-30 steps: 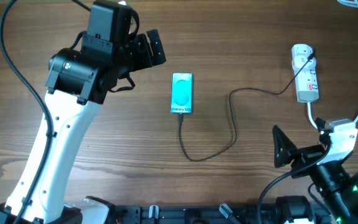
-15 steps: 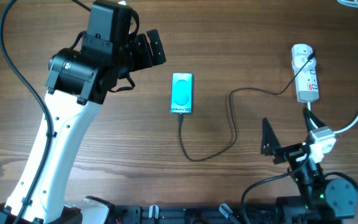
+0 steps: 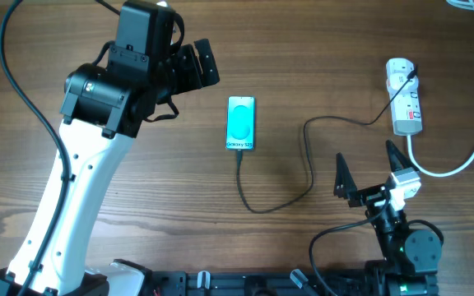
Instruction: Plug charger to phone and switch on socket
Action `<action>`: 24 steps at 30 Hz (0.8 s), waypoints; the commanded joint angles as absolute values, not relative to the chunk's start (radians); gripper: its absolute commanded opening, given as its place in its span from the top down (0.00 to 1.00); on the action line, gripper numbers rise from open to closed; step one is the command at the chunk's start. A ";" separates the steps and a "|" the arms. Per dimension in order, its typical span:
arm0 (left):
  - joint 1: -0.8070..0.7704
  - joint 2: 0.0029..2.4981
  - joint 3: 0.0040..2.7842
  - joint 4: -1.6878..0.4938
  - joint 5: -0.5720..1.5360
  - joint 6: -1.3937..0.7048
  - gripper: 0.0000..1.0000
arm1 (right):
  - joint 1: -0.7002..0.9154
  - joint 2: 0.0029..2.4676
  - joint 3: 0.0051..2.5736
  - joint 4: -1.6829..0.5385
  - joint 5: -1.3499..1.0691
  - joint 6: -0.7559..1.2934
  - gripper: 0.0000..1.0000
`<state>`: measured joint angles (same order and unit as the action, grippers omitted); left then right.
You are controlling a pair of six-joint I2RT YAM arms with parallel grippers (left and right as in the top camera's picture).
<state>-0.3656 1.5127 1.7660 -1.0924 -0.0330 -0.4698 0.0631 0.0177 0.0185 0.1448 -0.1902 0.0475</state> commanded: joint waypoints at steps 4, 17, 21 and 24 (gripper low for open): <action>-0.363 1.512 1.760 -1.090 -0.046 -0.479 0.00 | 0.066 0.003 0.005 0.141 -0.131 0.048 0.00; -0.363 1.512 1.760 -1.090 -0.047 -0.479 0.00 | 0.066 0.003 0.005 0.006 -0.124 0.015 0.00; -0.363 1.512 1.760 -1.090 -0.047 -0.479 0.00 | 0.066 0.003 0.005 0.005 -0.124 0.015 0.00; -0.363 1.512 1.760 -1.090 -0.047 -0.479 0.00 | 0.066 0.003 0.005 0.006 -0.124 0.015 0.00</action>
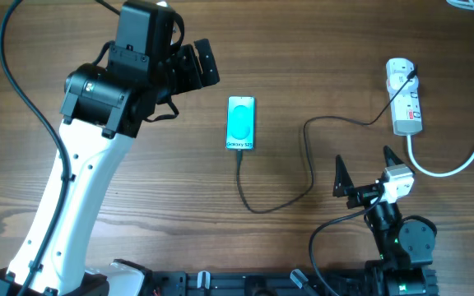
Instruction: Plug charger to phone and switch on socket
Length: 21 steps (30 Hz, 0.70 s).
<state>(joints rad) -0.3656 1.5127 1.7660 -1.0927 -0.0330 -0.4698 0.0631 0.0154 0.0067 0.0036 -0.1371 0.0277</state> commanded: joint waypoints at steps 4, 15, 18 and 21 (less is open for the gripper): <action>-0.363 1.512 1.760 -1.090 -0.047 -0.479 0.00 | 0.066 0.003 0.005 0.006 -0.124 0.028 0.00; -0.363 1.512 1.760 -1.090 -0.047 -0.479 0.00 | 0.066 0.003 0.005 0.007 -0.124 0.027 0.00; -0.363 1.512 1.760 -1.090 -0.046 -0.479 0.00 | 0.066 0.003 0.005 0.007 -0.124 0.027 0.00; -0.363 1.512 1.760 -1.090 -0.047 -0.479 0.00 | 0.066 0.004 0.005 0.007 -0.124 0.027 0.01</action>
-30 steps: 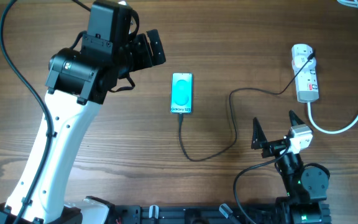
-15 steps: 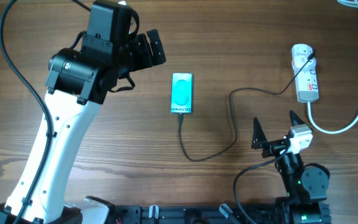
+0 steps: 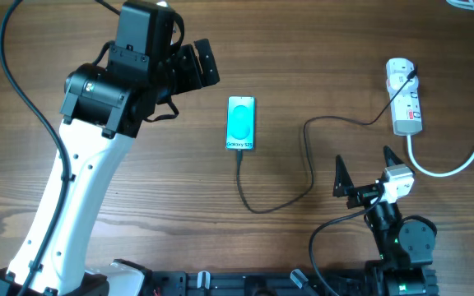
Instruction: Plug charger to phone and switch on socket
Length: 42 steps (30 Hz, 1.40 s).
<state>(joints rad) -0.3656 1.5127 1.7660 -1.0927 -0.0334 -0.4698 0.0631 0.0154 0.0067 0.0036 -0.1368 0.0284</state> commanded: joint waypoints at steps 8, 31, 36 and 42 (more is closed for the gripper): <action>-0.363 1.512 1.760 -1.090 -0.047 -0.479 0.00 | 0.066 0.004 0.005 0.007 -0.124 0.027 0.00; -0.362 1.500 1.760 -1.158 -0.047 -0.476 0.00 | 0.066 0.004 0.005 0.007 -0.124 0.027 0.00; -0.362 1.442 1.715 -1.179 -0.051 -0.476 0.00 | 0.066 0.004 0.005 0.007 -0.124 0.027 0.00; -0.362 1.313 1.492 -1.050 -0.064 -0.476 0.00 | 0.066 0.004 0.005 0.007 -0.124 0.027 0.01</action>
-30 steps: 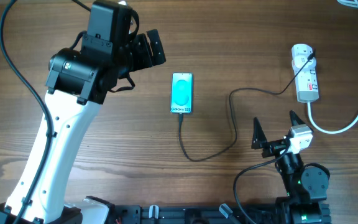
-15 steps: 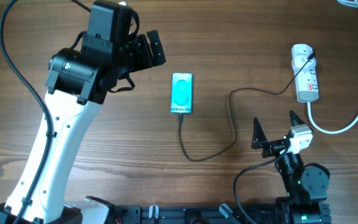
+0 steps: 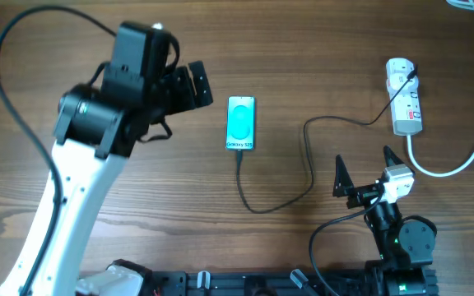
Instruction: Plug charger to phone and switch on socket
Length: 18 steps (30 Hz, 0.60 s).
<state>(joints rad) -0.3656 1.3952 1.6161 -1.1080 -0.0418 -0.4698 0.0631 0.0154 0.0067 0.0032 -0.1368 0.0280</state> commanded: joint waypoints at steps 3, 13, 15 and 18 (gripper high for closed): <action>-0.362 1.249 1.364 -1.021 -0.057 -0.480 0.00 | 0.066 0.004 0.005 0.007 -0.124 0.027 0.00; -0.312 1.034 1.101 -0.935 -0.030 -0.404 0.00 | 0.066 0.004 0.005 0.007 -0.124 0.027 0.00; -0.295 0.990 1.042 -0.856 0.029 -0.300 0.00 | 0.066 0.004 0.005 0.007 -0.124 0.027 0.00; -0.274 0.913 0.937 -0.725 0.133 -0.147 0.00 | 0.066 0.004 0.005 0.007 -0.124 0.027 0.00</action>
